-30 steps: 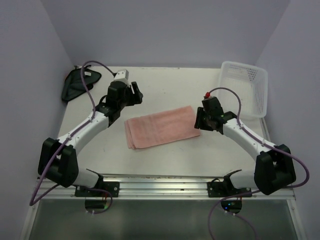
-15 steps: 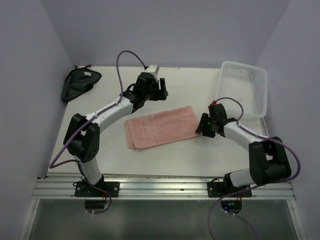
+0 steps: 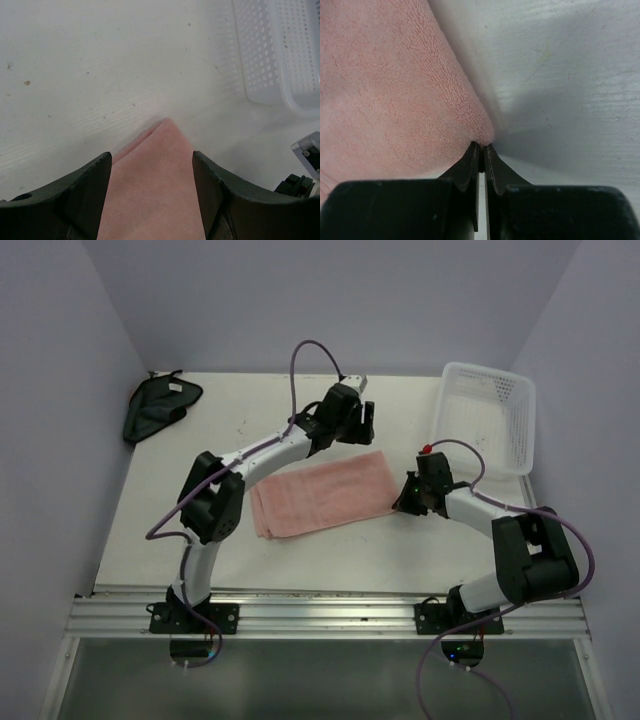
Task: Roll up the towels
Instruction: Fold the towel
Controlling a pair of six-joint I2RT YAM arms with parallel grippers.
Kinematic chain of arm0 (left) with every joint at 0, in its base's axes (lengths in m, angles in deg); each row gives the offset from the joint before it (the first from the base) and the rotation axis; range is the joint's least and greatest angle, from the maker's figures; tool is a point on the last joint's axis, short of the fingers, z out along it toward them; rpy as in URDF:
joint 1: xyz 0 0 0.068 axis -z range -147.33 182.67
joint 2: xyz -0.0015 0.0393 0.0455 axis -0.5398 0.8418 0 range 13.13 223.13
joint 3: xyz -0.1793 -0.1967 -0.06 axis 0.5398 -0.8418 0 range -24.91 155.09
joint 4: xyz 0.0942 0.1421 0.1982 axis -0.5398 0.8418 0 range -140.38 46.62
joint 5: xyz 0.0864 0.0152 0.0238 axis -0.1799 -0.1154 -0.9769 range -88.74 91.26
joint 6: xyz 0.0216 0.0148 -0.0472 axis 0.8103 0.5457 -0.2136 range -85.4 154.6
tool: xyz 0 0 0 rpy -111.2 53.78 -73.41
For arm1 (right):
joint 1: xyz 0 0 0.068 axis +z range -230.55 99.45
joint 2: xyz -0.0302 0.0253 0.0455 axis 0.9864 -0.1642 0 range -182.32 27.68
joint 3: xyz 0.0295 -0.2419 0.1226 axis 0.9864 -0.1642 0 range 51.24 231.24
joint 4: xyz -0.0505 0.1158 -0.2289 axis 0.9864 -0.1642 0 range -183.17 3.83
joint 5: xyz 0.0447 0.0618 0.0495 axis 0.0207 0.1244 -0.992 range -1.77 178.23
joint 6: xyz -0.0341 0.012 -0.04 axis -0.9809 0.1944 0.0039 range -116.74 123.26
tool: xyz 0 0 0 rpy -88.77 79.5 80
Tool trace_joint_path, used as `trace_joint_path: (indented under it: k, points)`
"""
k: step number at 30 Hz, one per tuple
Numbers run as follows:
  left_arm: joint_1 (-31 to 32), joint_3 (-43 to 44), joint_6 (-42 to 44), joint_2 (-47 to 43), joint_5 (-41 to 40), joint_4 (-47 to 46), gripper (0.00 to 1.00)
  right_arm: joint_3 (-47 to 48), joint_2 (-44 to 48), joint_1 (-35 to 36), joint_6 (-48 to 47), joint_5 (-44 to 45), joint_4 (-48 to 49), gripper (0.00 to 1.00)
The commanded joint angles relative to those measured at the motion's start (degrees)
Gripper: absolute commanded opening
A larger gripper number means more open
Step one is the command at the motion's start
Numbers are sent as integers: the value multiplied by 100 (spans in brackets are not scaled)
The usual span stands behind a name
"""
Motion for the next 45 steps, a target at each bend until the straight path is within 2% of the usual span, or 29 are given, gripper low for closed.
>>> trace_joint_path:
  k: [1, 17, 30, 37, 45]
  points:
    - [227, 773, -221, 495, -144, 527, 70, -201, -37, -24, -11, 12, 269, 2]
    - [666, 2215, -671, 1788, -328, 1204, 70, -596, 183, 11, 155, -191, 550, 0]
    - [728, 2250, -882, 2096, -460, 1064, 69, -772, 376, 99, 138, -156, 585, 0]
    - [728, 2611, -969, 2430, -539, 1266, 69, -799, 403, 169, 138, -129, 603, 0]
    - [737, 2857, -978, 2720, -855, 1810, 63, -799, 525, 432, 103, 186, 559, 0]
